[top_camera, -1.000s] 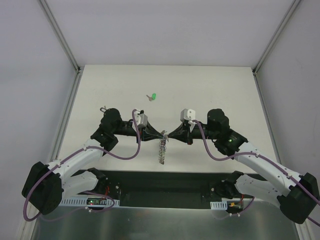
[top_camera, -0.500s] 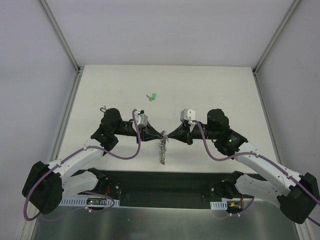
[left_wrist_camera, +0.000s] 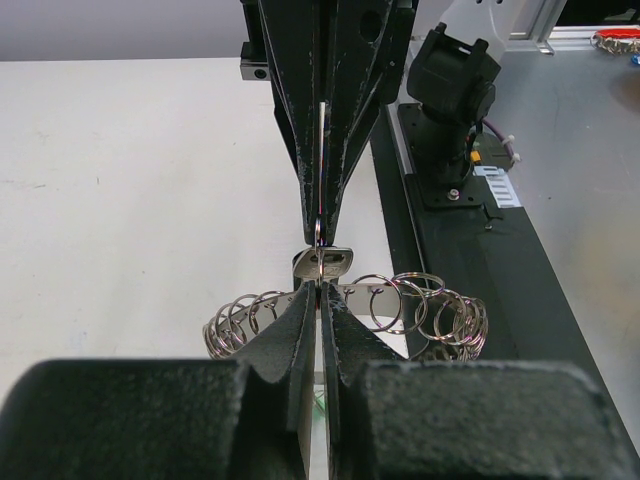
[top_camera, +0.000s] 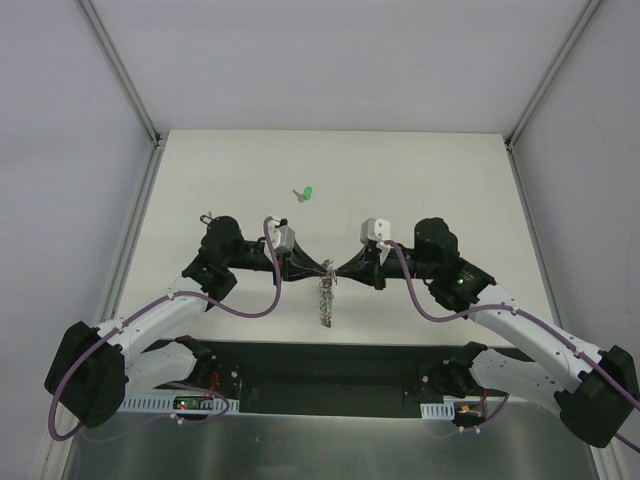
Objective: Put the keys on the keyring
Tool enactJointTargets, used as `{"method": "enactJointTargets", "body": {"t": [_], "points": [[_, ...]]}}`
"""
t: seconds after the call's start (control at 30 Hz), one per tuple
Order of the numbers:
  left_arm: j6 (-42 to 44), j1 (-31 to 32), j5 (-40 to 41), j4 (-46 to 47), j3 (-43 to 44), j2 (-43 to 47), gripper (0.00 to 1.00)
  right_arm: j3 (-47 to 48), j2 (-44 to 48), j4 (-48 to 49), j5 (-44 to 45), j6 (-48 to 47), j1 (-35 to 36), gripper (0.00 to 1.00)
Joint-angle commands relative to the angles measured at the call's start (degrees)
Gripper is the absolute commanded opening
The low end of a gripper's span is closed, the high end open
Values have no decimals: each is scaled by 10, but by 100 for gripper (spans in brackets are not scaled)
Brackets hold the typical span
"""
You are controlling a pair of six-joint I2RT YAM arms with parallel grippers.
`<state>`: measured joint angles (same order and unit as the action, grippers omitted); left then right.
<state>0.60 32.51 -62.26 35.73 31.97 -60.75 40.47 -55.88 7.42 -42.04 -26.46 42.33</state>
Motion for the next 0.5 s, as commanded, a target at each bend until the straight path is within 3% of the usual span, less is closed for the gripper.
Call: {"method": "enactJointTargets", "body": {"t": [0.0, 0.47], "points": [[-4, -5, -8, 49, 13, 1, 0, 10, 16, 17, -15, -11, 3, 1], [-22, -5, -4, 49, 13, -1, 0, 7, 23, 19, -10, -11, 3, 1]]}}
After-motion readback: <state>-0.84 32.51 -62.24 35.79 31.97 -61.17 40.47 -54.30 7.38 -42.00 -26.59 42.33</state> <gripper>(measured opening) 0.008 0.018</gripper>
